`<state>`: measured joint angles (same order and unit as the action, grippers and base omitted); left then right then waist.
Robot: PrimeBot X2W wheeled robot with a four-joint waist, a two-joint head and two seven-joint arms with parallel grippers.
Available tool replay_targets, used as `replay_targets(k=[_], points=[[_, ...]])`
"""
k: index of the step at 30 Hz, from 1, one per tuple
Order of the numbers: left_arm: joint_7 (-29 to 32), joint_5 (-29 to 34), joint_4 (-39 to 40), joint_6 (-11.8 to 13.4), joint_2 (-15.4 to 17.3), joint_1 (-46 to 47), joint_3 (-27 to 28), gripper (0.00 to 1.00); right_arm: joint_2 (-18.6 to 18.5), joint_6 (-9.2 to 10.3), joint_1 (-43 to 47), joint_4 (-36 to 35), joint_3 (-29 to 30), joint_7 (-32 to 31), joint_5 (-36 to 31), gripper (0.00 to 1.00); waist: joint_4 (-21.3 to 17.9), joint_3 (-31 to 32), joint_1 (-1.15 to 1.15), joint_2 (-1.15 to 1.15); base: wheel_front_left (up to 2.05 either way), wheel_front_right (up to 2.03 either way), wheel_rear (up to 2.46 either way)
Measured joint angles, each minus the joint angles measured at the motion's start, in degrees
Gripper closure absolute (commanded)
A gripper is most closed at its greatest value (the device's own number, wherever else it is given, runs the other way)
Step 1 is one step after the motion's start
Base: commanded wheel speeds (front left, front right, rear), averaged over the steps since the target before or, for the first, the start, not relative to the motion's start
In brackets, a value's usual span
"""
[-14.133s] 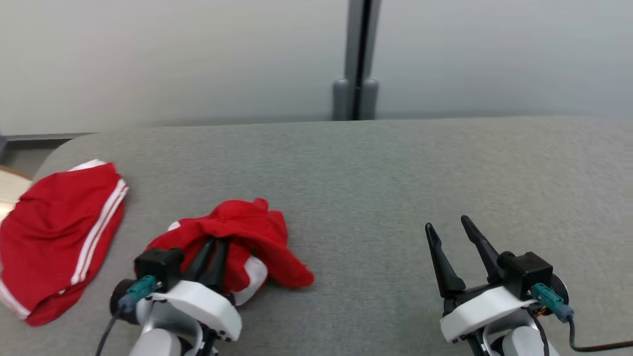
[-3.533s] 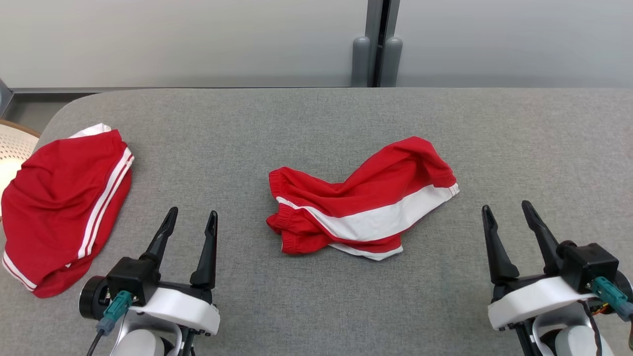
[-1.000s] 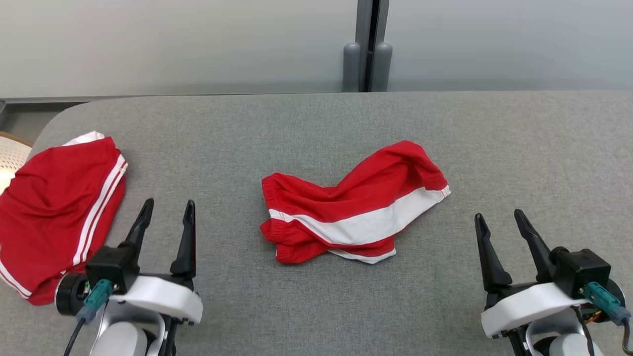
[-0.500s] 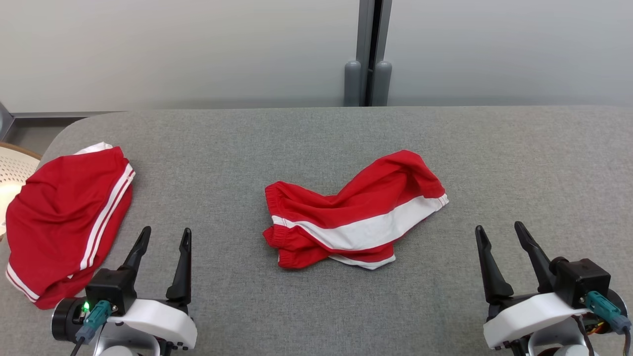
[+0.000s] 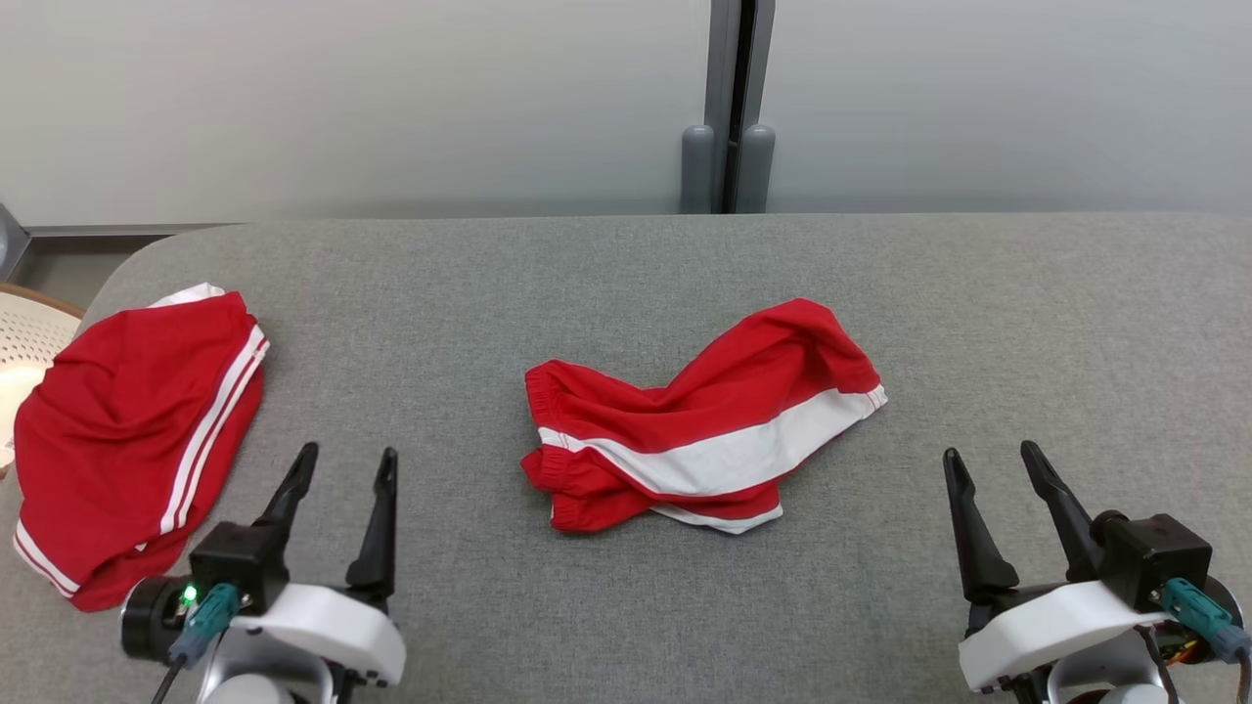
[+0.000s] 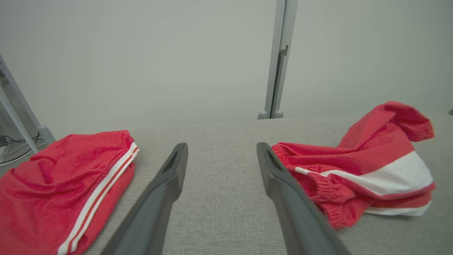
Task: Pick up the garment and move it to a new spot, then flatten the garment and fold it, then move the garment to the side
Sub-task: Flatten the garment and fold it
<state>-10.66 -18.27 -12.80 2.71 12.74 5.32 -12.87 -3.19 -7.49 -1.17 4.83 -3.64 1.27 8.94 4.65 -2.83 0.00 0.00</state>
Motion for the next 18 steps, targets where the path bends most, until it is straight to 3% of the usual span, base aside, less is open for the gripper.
replay_targets(k=[7, 13, 18], points=[[3.60, 0.19, -0.11, -3.14, -2.40, 7.09, -4.65, 0.00, 0.02, 0.00, -0.86, -0.33, -0.25, -0.10, 0.01, 0.00, 0.20, -1.86, 0.00, 0.00, 0.00, 0.00, 0.00], [9.94, -2.42, -6.34, -6.78, -4.68, 10.99, -8.09, 0.00, 0.11, -0.01, -2.53, 0.20, -2.46, -0.09, 0.11, 0.00, -1.34, -3.85, 0.00, 0.00, 0.00, 0.00, 0.00], [13.00, -5.77, -11.01, -8.24, -6.20, 12.30, -9.10, 0.00, 0.14, 0.00, -3.01, 1.56, -3.26, 0.59, 0.76, 0.00, -2.85, -5.43, 0.00, 0.00, 0.00, 0.00, 0.00]])
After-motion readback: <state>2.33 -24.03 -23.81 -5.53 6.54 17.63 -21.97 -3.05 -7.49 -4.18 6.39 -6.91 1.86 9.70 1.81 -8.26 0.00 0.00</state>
